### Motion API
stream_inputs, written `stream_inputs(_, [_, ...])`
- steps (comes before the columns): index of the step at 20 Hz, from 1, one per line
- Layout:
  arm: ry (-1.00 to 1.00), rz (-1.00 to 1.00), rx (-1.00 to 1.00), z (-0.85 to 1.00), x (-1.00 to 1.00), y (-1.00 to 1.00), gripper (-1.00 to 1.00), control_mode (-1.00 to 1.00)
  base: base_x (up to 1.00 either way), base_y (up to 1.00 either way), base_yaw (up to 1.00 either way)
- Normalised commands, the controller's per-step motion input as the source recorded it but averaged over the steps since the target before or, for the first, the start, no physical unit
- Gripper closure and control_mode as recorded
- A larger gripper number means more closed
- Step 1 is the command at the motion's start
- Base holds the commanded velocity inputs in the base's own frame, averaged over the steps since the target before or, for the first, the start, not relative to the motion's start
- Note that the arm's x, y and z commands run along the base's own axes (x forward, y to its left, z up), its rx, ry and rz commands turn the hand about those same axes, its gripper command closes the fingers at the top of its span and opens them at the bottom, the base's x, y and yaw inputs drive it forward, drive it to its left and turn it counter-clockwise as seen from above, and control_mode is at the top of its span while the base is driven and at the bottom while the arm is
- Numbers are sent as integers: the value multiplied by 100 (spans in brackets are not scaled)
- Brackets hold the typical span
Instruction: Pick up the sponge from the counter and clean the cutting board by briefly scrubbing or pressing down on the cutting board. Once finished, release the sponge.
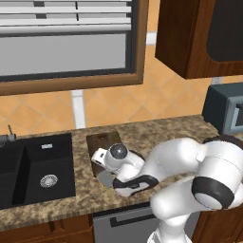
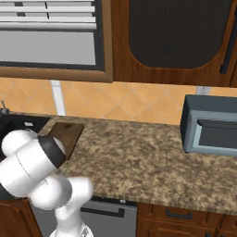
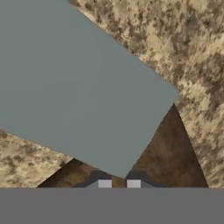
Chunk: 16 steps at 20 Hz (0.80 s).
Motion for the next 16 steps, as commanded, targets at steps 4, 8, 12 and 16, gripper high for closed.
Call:
stream_inputs(4, [0,7,0,12,-85,0,100,-100,0,0,0])
stream_inputs(8, [0,0,0,74,-1,0,100,-100,0,0,0])
stream_inputs(12, [0,0,0,94,3,-23,100,-100,0,0,0])
stream_inputs(16, [0,0,0,38,-29,-51,100,-100,0,0,0])
